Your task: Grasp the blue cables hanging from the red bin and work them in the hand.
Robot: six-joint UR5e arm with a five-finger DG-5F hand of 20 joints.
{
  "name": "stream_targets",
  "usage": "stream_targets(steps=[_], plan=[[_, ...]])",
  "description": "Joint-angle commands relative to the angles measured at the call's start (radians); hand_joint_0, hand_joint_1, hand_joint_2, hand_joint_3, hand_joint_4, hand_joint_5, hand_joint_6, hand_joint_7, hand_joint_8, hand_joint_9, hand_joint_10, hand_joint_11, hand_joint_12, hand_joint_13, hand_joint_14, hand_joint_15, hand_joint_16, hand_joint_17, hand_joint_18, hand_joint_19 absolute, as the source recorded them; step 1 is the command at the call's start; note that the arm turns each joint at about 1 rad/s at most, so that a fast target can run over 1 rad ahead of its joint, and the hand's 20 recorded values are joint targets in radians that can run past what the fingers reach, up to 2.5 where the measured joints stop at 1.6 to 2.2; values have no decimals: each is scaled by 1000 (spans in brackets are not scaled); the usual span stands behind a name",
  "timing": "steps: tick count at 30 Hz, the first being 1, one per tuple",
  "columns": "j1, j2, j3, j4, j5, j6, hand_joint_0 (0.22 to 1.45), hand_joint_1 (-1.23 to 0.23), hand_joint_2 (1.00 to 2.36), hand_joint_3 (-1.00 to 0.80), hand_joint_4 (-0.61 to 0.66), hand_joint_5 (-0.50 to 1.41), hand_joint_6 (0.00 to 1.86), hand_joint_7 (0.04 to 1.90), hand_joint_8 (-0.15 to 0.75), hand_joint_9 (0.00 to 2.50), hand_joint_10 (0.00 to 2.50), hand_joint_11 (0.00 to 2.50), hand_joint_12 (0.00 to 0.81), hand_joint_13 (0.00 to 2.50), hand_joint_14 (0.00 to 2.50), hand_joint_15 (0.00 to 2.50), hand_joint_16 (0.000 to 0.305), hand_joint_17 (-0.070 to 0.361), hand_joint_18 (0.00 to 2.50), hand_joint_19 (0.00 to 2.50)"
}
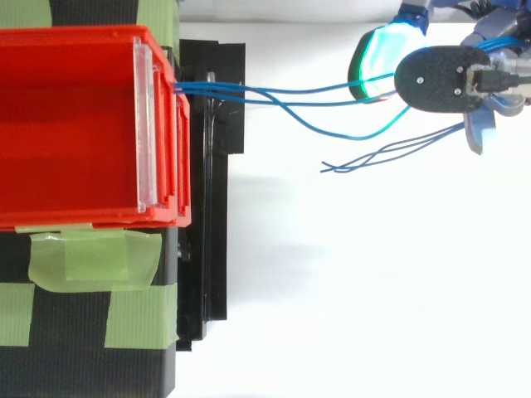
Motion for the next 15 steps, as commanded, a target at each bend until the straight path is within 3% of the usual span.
stream_targets(steps=[1, 2, 4, 6, 12, 15], plan=[[0, 0, 0, 0, 0, 1, 931, -721, 1008, 85, 236, -128, 831, 1055, 656, 1701, 2500, 2500, 743, 1985, 2500, 1939, 218, 164, 2364, 556], [0, 0, 0, 0, 0, 1, 920, -721, 1011, 1, 231, -127, 817, 1067, 656, 1701, 2500, 2500, 743, 1985, 2500, 1939, 218, 164, 2364, 556], [0, 0, 0, 0, 0, 1, 889, -718, 1017, -344, 198, -116, 725, 1136, 656, 1701, 2500, 2500, 743, 1985, 2500, 1939, 218, 164, 2364, 556], [0, 0, 0, 0, 0, 1, 882, -716, 1017, -438, 190, -112, 694, 1158, 656, 1701, 2500, 2500, 743, 1985, 2500, 1939, 218, 164, 2364, 556], [0, 0, 0, 0, 0, 1, 884, -722, 1020, -282, 192, -113, 707, 1152, 656, 1701, 2500, 2500, 743, 1985, 2500, 1939, 218, 164, 2364, 556], [0, 0, 0, 0, 0, 1, 866, -732, 1018, -317, 180, -115, 719, 1151, 656, 1701, 2500, 2500, 743, 1985, 2500, 1939, 218, 164, 2364, 556]])
